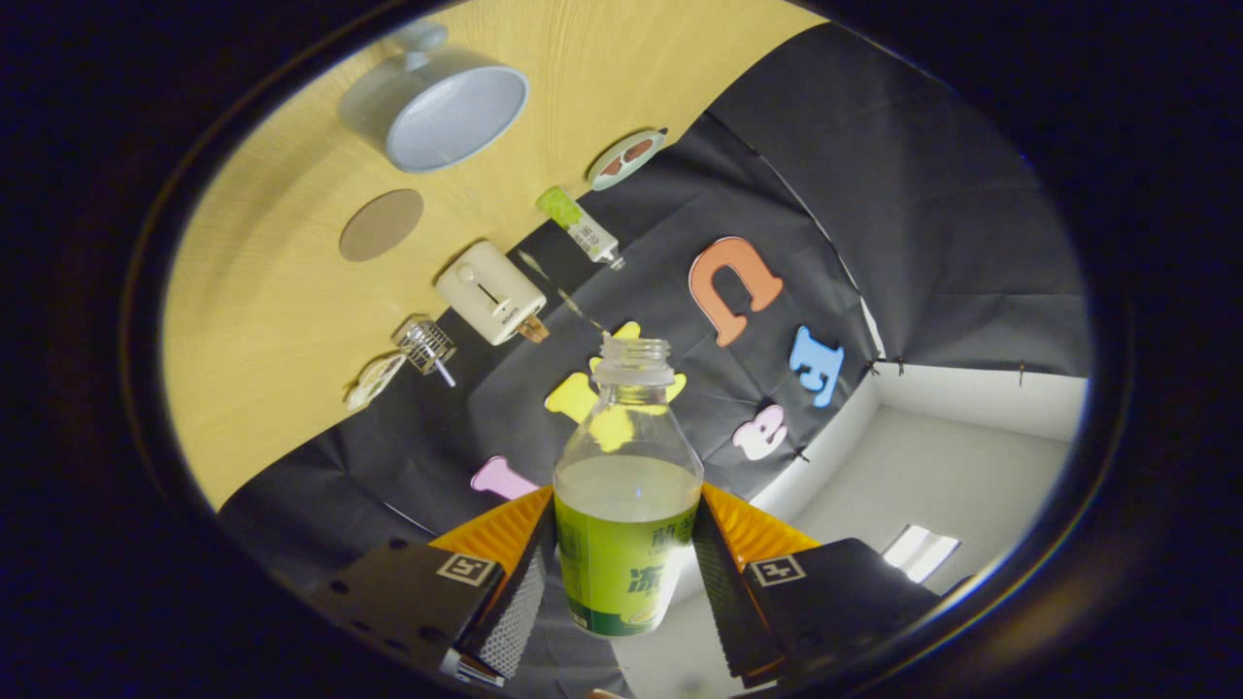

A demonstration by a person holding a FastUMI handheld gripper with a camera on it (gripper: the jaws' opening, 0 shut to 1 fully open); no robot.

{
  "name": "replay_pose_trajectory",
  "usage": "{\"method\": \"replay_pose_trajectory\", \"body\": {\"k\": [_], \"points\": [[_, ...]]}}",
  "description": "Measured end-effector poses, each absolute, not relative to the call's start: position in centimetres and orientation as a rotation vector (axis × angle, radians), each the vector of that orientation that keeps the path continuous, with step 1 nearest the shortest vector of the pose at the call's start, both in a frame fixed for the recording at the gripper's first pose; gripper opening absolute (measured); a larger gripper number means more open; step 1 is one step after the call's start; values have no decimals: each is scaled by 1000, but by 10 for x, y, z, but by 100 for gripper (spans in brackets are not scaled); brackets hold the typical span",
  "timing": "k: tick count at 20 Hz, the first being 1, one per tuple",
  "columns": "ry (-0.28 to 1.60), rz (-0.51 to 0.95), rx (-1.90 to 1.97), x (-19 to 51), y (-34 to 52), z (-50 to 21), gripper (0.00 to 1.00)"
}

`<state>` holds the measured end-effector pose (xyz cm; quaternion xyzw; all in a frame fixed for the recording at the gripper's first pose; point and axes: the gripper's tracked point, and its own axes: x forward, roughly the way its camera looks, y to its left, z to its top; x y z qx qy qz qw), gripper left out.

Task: Take the bottle from table, then pour the juice into the cup, finally place the bottle on the coaster

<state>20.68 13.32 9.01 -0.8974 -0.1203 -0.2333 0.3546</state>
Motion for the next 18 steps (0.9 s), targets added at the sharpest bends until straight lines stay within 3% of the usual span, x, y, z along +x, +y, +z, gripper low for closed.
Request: {"method": "replay_pose_trajectory", "body": {"k": [12,18], "points": [[-369,-643,-2320,202,144,94,80],[-301,-569,-2144,209,133,82,80]]}}
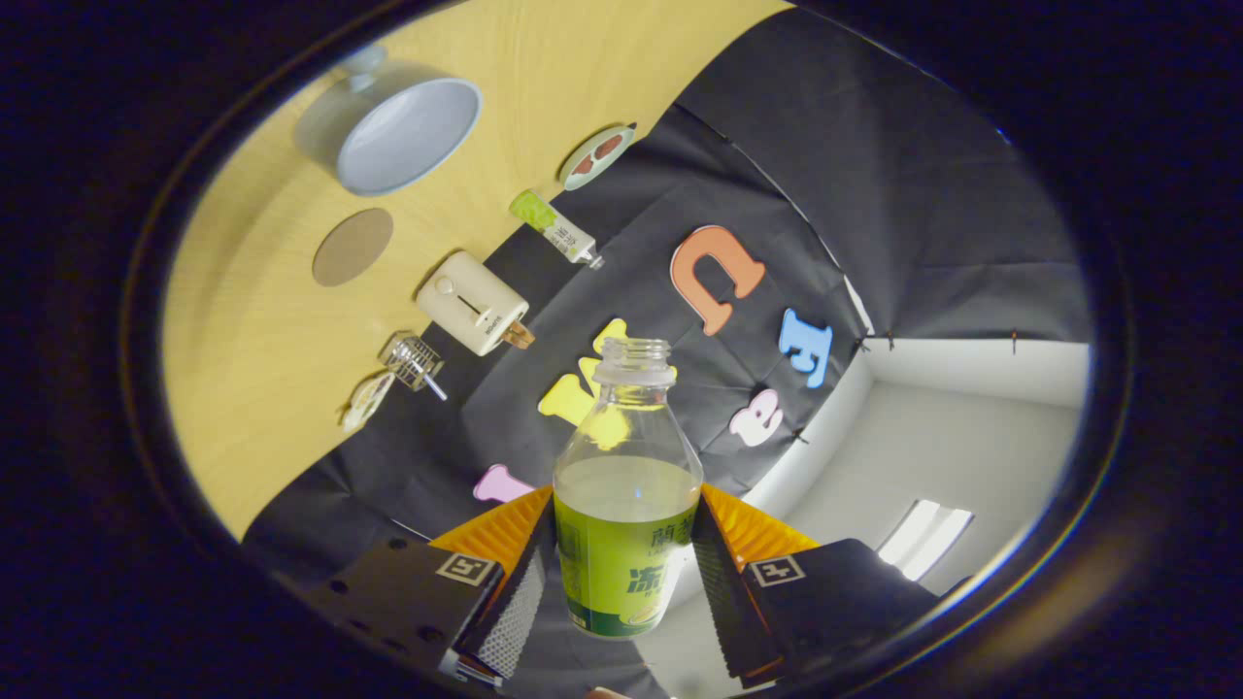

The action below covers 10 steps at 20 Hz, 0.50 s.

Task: Take the bottle from table, then pour the juice into the cup, finally place the bottle on the coaster

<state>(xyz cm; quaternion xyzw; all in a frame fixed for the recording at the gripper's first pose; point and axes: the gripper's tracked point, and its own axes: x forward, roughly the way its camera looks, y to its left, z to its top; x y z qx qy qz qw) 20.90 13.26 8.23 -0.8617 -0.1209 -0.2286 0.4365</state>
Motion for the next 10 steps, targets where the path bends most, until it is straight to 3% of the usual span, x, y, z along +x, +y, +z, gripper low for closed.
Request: {"method": "replay_pose_trajectory", "body": {"k": [10], "points": [[-134,-385,-1484,208,124,72,80]]}}
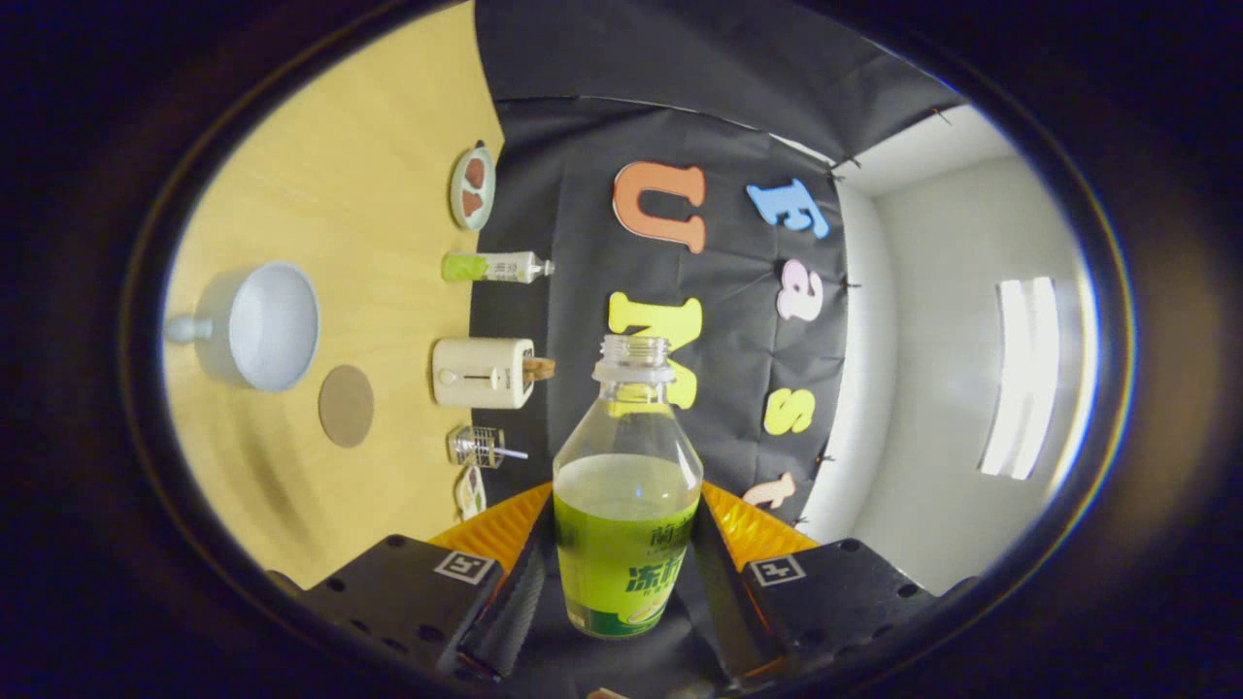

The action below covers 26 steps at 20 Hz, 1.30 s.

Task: Take the bottle from table, then pour the juice into the cup, finally place the bottle on the coaster

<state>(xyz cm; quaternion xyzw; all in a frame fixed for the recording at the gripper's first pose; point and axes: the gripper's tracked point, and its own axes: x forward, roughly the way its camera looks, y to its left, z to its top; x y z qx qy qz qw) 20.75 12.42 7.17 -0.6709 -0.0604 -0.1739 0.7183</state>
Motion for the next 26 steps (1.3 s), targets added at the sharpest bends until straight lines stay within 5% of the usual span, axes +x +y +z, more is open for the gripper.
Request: {"method": "replay_pose_trajectory", "body": {"k": [14,26], "points": [[42,-133,-371,215,128,90,81],[15,25,-166,279,143,61,82]]}}
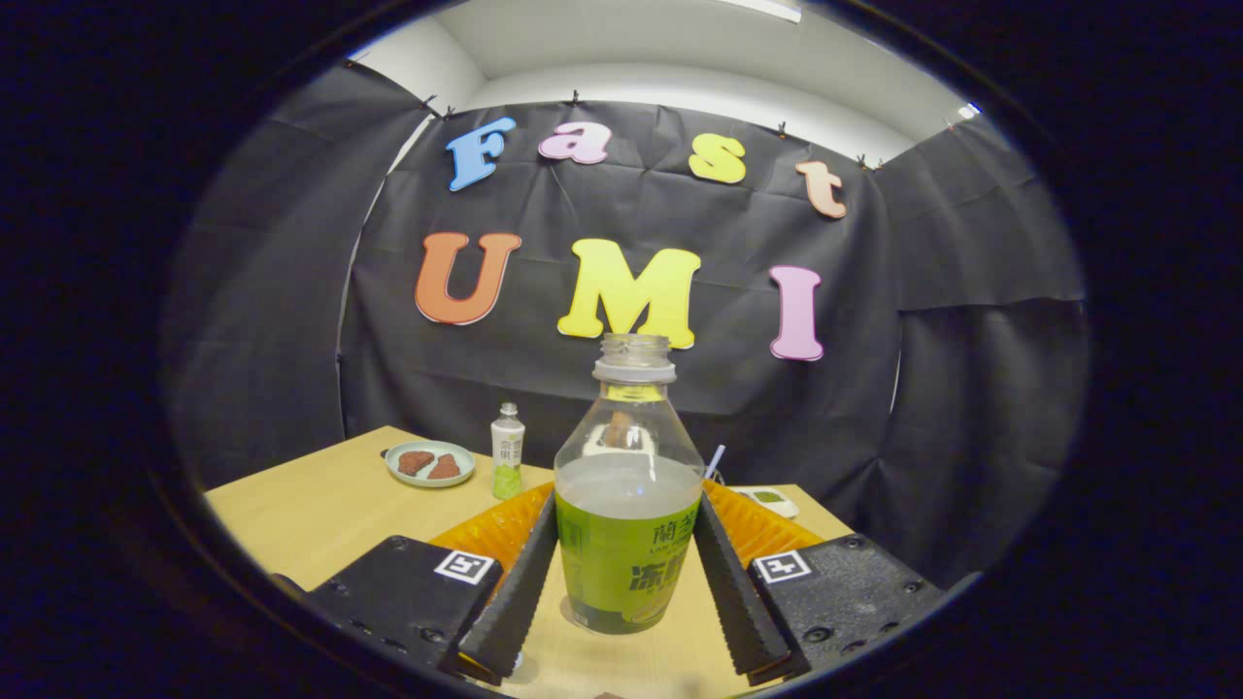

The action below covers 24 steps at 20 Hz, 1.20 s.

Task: Take the bottle from table, then pour the juice into the cup, finally place the bottle on the coaster

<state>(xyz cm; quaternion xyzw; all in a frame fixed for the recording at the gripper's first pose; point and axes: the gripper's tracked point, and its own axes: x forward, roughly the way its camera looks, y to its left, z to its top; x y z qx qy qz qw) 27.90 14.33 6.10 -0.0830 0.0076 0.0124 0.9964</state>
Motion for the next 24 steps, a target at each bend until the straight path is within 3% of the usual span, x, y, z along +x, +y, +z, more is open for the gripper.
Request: {"method": "replay_pose_trajectory", "body": {"k": [24], "points": [[84,32,43,391,122,-56,83]]}}
